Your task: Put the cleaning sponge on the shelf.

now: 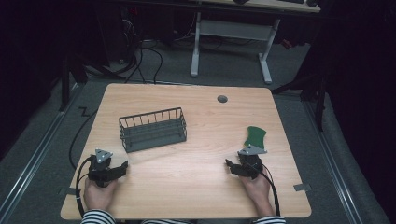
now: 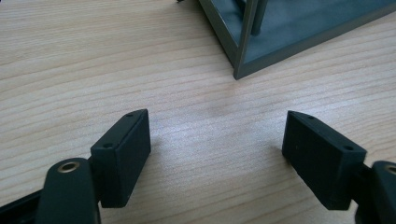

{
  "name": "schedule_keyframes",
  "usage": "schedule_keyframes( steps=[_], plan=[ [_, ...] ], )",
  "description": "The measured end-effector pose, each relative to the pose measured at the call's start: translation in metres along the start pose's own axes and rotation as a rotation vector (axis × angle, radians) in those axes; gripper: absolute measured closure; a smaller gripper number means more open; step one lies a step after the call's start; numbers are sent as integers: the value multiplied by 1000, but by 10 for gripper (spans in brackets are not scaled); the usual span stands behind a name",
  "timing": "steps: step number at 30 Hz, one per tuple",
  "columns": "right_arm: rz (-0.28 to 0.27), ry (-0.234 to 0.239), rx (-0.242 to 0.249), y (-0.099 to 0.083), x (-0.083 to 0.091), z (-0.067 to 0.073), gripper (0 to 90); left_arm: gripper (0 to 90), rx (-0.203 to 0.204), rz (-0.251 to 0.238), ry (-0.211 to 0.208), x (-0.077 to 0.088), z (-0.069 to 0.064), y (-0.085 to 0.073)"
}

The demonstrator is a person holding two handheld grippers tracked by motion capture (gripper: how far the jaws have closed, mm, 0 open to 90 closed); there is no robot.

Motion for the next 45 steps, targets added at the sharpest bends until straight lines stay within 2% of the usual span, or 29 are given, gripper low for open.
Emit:
schedule_keyframes(
  steps=[25, 35, 37, 40, 45],
  plan=[
    [3, 9, -12, 0, 0, 1, 364, 246, 4, -1, 1, 0, 0, 1],
    [-8, -13, -10, 1, 1, 0, 460, 251, 21, -9, -11, 0, 1, 1],
    [-28, -12, -3, 5, 3, 0, 470, 257, 22, -9, -15, 0, 0, 1],
    [-60, 4, -29, 13, 9, 3, 483, 277, 9, -14, -31, 0, -4, 3],
    [-54, 41, -40, 21, 9, 8, 493, 302, -6, -28, -40, 4, -8, 10]
  ],
)
Point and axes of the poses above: each handheld gripper's, and its own axes: x roughly backward along the jaws, y roughly out of its top, z roughly to its left, the point moved 10 cm from there along -x, roughly forward along the jaws, and after that the axes turned 6 degrees about -z, right-handed, at the moved point
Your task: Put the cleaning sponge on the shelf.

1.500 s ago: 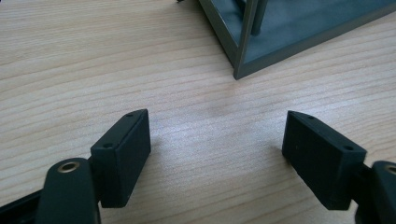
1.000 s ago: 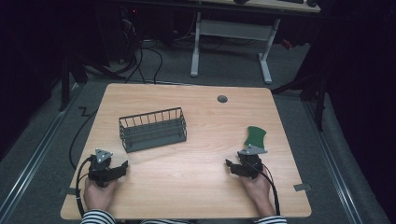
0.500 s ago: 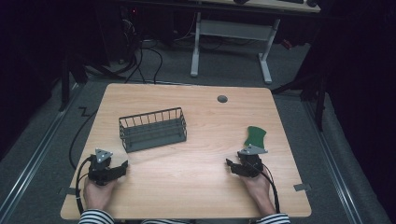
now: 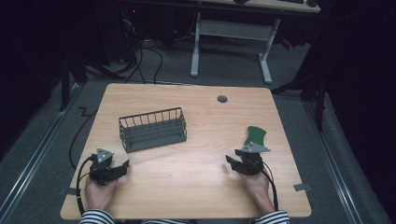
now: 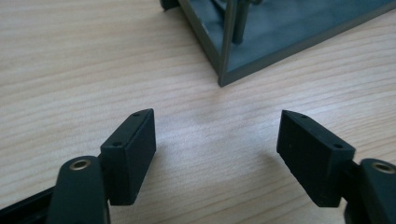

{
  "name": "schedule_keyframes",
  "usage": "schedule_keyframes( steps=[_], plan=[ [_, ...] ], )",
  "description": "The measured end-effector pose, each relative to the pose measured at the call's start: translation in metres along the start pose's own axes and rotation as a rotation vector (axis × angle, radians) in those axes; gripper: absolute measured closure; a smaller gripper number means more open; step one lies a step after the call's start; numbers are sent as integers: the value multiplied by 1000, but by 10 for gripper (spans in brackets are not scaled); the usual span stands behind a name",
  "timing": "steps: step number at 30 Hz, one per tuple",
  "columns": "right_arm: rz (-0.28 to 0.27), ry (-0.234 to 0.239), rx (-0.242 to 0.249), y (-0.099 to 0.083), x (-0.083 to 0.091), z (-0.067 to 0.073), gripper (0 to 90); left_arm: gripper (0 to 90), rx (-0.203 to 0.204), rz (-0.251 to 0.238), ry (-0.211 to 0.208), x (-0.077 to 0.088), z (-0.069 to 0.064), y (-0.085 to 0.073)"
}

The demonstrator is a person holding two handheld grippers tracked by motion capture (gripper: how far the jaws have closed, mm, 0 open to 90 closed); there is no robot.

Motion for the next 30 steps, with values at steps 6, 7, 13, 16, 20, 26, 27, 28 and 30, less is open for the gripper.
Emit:
schedule_keyframes(
  steps=[6, 7, 13, 16, 20, 26, 27, 28, 30],
  plan=[
    [-10, 34, 2, 18, -6, 11, 503, 357, -5, -13, -23, 5, -8, 12],
    [-10, 34, 2, 18, -6, 11, 503, 369, -5, -13, -23, 5, -8, 12],
    [-14, 80, -4, 40, -23, 27, 532, 391, -7, -30, -35, 10, -15, 27],
    [-18, 96, -2, 48, -28, 32, 544, 400, -7, -28, -23, 9, -12, 32],
    [-25, 121, -1, 63, -40, 45, 569, 412, 3, -25, -6, 6, -7, 34],
    [-11, 153, 11, 78, -62, 60, 597, 448, 29, -16, 5, 1, 0, 33],
    [-3, 158, 6, 79, -66, 63, 600, 458, 24, -17, 4, 0, 0, 33],
    [-1, 161, 14, 82, -73, 66, 607, 480, 21, -22, 3, -1, 1, 33],
    [-5, 162, 5, 83, -76, 67, 609, 492, 17, -18, -4, -3, 0, 34]
  ],
)
Point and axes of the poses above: each handheld gripper's, and its own axes: x roughly backward along the jaws, y roughly out of its top, z roughly to its left, the point moved 10 cm from there along -x, roughly forward along the jaws, and after that the axes turned 6 degrees about -z, right-handed, at the moved point
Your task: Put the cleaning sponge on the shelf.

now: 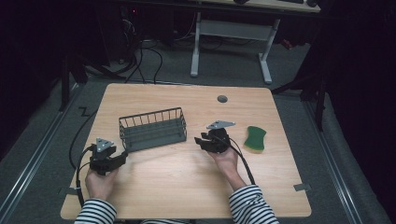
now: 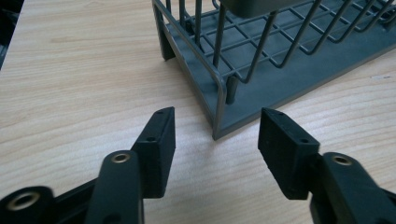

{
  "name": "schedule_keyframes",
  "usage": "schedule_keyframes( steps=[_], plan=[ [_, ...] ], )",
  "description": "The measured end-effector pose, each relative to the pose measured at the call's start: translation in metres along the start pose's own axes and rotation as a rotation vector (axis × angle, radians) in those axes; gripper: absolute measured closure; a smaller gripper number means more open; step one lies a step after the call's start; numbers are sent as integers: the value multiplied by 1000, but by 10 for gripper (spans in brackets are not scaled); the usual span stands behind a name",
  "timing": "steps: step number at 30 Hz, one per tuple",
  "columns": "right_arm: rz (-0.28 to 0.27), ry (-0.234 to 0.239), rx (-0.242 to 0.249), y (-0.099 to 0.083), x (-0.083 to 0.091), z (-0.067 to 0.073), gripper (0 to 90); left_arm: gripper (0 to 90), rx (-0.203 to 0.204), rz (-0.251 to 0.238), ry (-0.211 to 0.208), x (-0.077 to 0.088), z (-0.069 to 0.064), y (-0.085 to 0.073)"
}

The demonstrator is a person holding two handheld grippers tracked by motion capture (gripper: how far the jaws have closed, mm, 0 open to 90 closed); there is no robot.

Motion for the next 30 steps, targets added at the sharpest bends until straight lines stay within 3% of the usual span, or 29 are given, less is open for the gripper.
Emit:
schedule_keyframes(
  steps=[11, 19, 30],
  plan=[
    [32, 21, -6, 1, -41, 12, 671, 672, -26, -3, -25, -11, -4, 3],
    [42, 23, -5, -3, -52, 11, 749, 756, -26, 7, -40, -15, -5, 2],
    [49, 12, 38, -1, -53, 12, 861, 857, -22, 16, -53, -17, -3, 0]
  ],
)
Point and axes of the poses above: each handheld gripper's, and its own axes: x roughly backward along the jaws, y roughly out of its top, z roughly to its left, the point moved 10 cm from there along -x, roughly forward along the jaws, and after that the axes turned 6 degrees about -z, right-handed, at the moved point
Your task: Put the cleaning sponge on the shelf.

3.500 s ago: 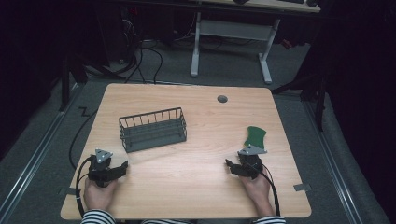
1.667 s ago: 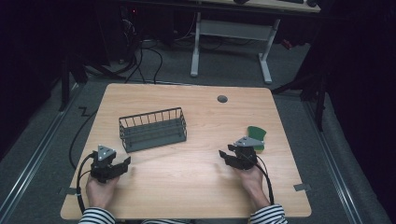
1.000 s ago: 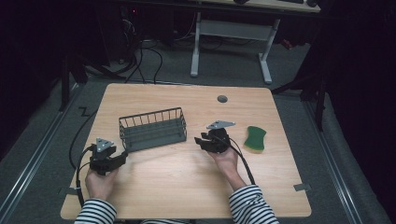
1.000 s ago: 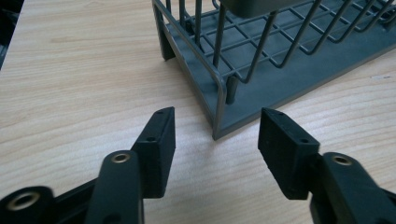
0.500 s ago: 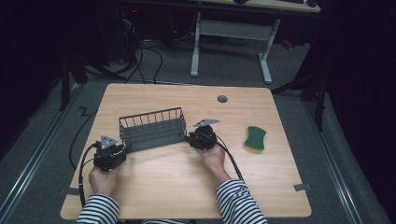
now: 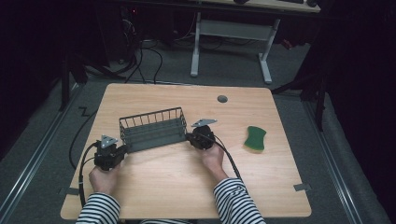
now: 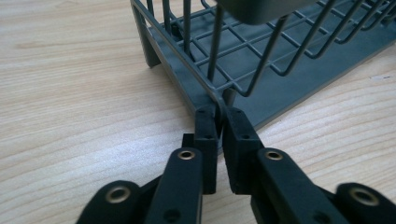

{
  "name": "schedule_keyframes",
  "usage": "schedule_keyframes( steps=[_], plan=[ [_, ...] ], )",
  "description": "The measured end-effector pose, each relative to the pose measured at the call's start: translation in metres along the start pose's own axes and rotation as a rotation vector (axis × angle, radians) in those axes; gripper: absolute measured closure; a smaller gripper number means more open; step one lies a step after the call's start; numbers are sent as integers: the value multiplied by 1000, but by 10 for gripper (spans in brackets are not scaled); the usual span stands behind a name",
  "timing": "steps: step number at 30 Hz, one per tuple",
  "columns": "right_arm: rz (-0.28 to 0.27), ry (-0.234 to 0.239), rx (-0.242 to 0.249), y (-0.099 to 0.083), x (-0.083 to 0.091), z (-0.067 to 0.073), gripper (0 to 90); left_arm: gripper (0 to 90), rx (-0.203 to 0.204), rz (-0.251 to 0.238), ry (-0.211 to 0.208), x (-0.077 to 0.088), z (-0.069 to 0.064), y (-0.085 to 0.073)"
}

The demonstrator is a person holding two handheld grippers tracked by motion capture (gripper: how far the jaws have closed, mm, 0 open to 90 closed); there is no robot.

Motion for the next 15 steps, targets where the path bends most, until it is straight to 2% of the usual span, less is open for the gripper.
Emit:
schedule_keyframes(
  steps=[8, 13, 15],
  plan=[
    [16, -4, 20, -2, 5, -2, 864, 862, -23, 5, -17, 2, -5, -1],
    [30, -7, 37, -7, 13, -6, 865, 863, -59, 8, -50, 2, -17, -2],
    [39, -8, 31, -10, 19, -10, 865, 864, -74, 11, -72, 1, -26, -1]
  ],
)
Point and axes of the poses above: each handheld gripper's, and its own axes: x roughly backward along the jaws, y roughly out of its top, z roughly to its left, the point moved 10 cm from there along -x, roughly forward along the jaws, and after that the axes turned 6 degrees about -z, right-handed, at the moved point
